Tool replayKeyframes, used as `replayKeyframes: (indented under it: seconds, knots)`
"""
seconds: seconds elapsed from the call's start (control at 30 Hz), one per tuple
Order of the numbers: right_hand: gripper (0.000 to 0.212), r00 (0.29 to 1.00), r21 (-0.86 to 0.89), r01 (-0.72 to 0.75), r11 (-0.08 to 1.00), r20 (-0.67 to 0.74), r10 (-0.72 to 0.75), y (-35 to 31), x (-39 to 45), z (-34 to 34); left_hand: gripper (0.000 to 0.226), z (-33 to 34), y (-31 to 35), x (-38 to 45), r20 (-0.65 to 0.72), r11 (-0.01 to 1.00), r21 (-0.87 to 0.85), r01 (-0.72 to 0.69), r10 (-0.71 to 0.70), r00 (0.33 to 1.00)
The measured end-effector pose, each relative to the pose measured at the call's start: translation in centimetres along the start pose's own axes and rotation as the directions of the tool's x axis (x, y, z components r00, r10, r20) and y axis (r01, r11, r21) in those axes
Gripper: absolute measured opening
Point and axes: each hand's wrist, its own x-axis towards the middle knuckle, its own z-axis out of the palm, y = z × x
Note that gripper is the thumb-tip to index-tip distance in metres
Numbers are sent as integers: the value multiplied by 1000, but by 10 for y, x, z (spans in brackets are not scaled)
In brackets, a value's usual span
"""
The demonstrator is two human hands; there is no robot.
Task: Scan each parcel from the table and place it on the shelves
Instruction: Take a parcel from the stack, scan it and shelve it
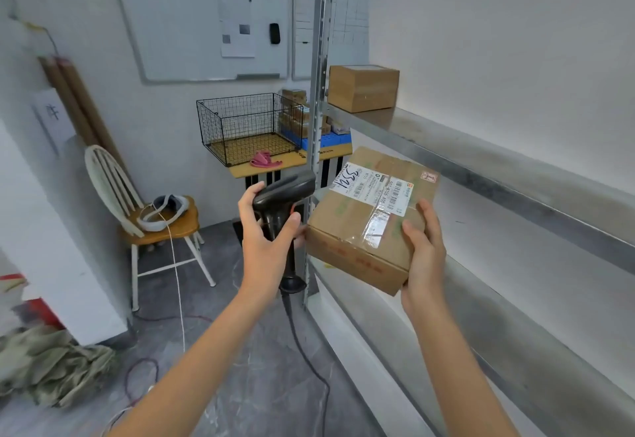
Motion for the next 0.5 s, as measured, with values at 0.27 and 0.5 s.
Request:
replayKeyframes:
  seconds: [0.27,0.5]
  knots:
    - [43,995,18,102,995,-13,-102,-27,132,79,61,56,-21,157,-34,992,-48,-120,118,992]
    - [46,988,-45,149,988,-29,-150,-27,211,111,59,88,-65,232,-48,978,-105,-179,175,983]
